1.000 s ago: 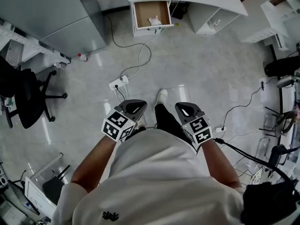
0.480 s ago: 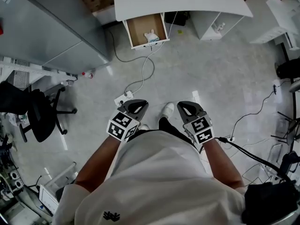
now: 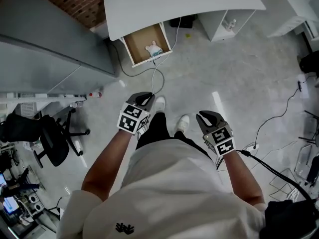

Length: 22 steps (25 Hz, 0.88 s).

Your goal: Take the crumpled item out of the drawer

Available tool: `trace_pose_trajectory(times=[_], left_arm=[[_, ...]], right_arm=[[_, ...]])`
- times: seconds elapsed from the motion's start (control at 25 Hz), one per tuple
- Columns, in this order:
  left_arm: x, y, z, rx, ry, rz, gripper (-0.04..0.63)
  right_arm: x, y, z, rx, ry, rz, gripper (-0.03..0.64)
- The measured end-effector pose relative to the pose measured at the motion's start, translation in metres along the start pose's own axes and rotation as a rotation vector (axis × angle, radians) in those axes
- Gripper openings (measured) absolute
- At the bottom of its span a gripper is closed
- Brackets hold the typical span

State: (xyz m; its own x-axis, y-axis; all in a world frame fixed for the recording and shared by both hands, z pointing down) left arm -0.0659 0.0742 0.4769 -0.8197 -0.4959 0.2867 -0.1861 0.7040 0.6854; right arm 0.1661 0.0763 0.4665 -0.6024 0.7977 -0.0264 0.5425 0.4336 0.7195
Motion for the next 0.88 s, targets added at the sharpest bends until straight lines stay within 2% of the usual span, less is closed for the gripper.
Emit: trace_pose_trajectory(times=[0.2, 0.36, 0.48, 0.56, 0.72, 0.88], left_arm=[[0.084, -0.027, -0.040, 0.044, -0.018, -0.026, 0.028], [0.154, -0.047, -0.074, 0.079, -0.019, -0.011, 0.031], [0.213, -0.062, -0.104, 0.123, -0.022, -0.010, 0.077], [0.253, -0.069, -0.123, 0.149, -0.029, -0.007, 0.078], [0.333, -0.070, -0.168, 0.213, -0.044, -0.025, 0.078], [0.391, -0.054, -0.212, 0.291, -0.050, -0.036, 0.078]], right_arm=[[-0.041, -0.020, -0.023, 0.007, 0.082, -0.090, 0.069], [-0.072, -0.041, -0.043, 0.041, 0.163, -0.149, 0.069], [-0.095, -0.061, -0.065, 0.071, 0.214, -0.213, 0.069], [-0.105, -0.074, -0.086, 0.095, 0.235, -0.233, 0.069], [-0.116, -0.103, -0.130, 0.141, 0.258, -0.257, 0.069], [-0.117, -0.117, -0.160, 0.200, 0.265, -0.286, 0.069]])
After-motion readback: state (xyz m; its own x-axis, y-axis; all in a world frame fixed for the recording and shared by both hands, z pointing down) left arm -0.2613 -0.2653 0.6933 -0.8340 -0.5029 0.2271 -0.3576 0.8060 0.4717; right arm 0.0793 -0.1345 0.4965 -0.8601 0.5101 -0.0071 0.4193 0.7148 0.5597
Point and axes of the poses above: the fingertips, and each gripper's own axes: z backward along the fingers, x to its left, y out of its underside, the point moved 4 cm from there along z, backward along the fingers, and after that the axes turned 13 degrees about y, right-handed, at the moved point
